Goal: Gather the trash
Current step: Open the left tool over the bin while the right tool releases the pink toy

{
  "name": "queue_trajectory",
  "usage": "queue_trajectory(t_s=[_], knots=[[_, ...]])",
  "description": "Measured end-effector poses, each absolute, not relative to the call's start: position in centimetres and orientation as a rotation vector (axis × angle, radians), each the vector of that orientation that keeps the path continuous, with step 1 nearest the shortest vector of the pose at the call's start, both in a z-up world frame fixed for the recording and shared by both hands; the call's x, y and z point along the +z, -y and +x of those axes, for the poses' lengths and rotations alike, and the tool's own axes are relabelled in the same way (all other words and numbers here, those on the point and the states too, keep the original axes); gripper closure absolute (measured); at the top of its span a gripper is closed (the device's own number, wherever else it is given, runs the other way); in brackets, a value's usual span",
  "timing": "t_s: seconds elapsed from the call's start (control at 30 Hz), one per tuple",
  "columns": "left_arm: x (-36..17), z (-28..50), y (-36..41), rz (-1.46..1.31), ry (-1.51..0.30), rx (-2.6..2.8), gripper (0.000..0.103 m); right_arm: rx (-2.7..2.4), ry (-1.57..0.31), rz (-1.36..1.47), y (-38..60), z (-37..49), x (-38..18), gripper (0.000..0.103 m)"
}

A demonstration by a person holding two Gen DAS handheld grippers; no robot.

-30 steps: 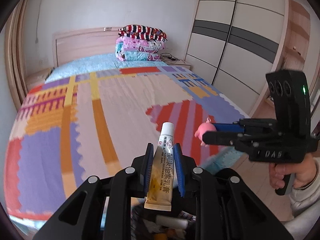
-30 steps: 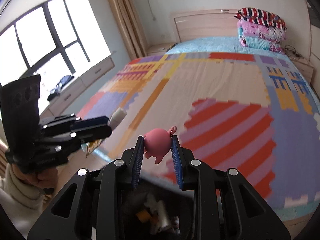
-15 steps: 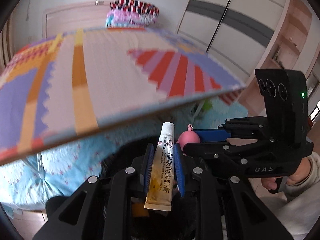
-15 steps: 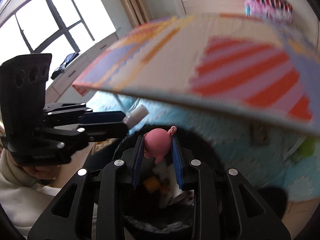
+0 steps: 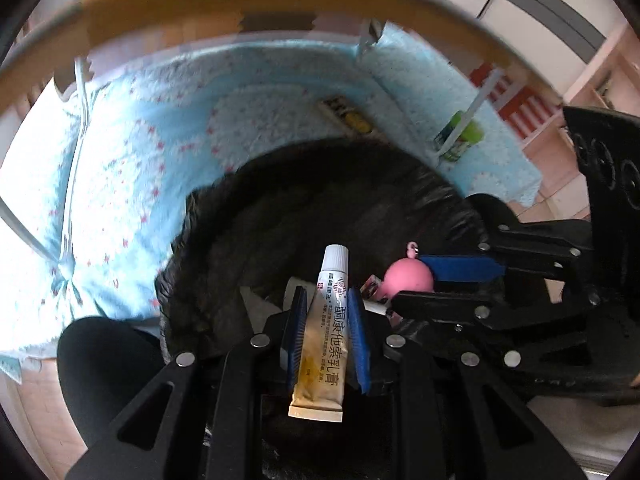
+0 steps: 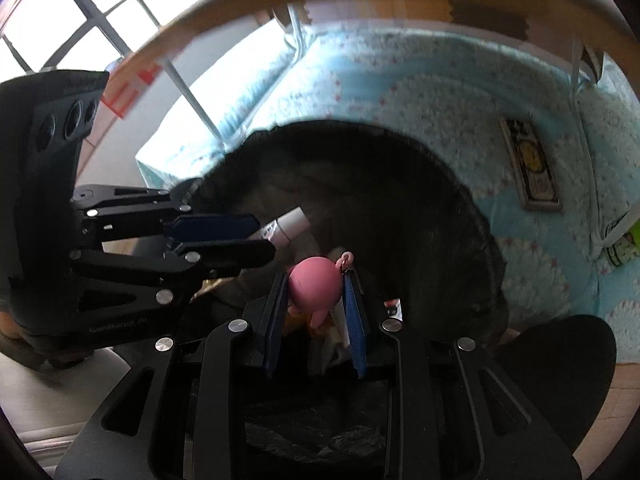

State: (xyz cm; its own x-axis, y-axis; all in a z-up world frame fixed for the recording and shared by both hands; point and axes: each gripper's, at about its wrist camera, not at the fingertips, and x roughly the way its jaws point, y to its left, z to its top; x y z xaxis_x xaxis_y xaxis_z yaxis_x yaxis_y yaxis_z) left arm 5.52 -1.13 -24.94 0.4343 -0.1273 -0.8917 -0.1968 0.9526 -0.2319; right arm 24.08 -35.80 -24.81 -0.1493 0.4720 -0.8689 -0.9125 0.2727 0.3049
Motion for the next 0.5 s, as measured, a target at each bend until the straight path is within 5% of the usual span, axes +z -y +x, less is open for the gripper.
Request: queue_trajectory(t_s=[0.4, 0.5], knots=[[-26.0, 6.2, 1.2, -0.342, -1.181, 0.071, 0.082, 1.28, -1.217, -0.522, 35.5, 24.3, -25.9, 0.073], [-26.0, 6.4, 1.4, -0.321, -1.191, 0.063, 0.073, 1.275, -1.199, -0.52, 35.5, 24.5, -25.6, 0.059]])
